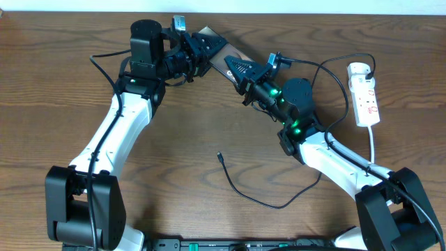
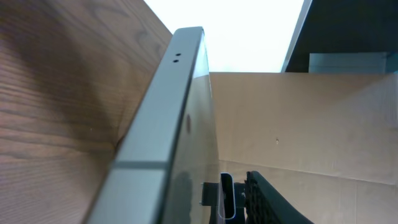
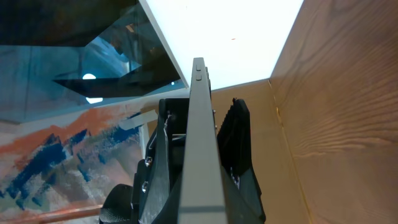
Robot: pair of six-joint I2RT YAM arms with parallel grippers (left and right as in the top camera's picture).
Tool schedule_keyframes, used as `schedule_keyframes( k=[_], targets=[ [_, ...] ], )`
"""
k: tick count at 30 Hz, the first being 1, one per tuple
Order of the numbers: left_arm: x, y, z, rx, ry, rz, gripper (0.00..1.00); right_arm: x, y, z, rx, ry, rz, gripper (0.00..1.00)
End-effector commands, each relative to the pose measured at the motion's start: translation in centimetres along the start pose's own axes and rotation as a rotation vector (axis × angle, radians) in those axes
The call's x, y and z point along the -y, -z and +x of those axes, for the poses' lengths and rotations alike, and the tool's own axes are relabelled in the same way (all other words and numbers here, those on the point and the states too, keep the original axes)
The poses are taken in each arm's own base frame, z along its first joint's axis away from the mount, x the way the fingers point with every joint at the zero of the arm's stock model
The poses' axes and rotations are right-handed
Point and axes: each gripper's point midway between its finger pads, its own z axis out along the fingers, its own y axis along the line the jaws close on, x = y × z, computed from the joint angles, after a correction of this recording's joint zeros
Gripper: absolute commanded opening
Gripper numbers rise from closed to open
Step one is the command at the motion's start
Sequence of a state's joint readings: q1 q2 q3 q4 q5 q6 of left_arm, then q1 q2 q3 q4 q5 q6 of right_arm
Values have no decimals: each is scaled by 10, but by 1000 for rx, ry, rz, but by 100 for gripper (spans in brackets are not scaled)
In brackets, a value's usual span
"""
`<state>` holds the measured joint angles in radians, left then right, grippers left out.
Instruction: Plug charger to phone and switch on socket
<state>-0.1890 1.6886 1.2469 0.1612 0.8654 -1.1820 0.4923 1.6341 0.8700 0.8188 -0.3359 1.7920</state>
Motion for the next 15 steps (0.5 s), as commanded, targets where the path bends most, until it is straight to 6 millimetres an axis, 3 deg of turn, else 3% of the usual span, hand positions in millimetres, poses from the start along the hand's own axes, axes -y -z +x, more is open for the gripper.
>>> schedule_keyframes(
  k=[1,9,15],
  targets=[
    [11,1,2,-1,-18,19,31,-19,0,31,-118,15,-33,2],
    [8,1,-9,62,-8,-1,8,-11,0,31,-122,4,-3,2],
    [7,1,-13,84,-8,-8,7,-10,0,30,-122,17,3,2]
  ],
)
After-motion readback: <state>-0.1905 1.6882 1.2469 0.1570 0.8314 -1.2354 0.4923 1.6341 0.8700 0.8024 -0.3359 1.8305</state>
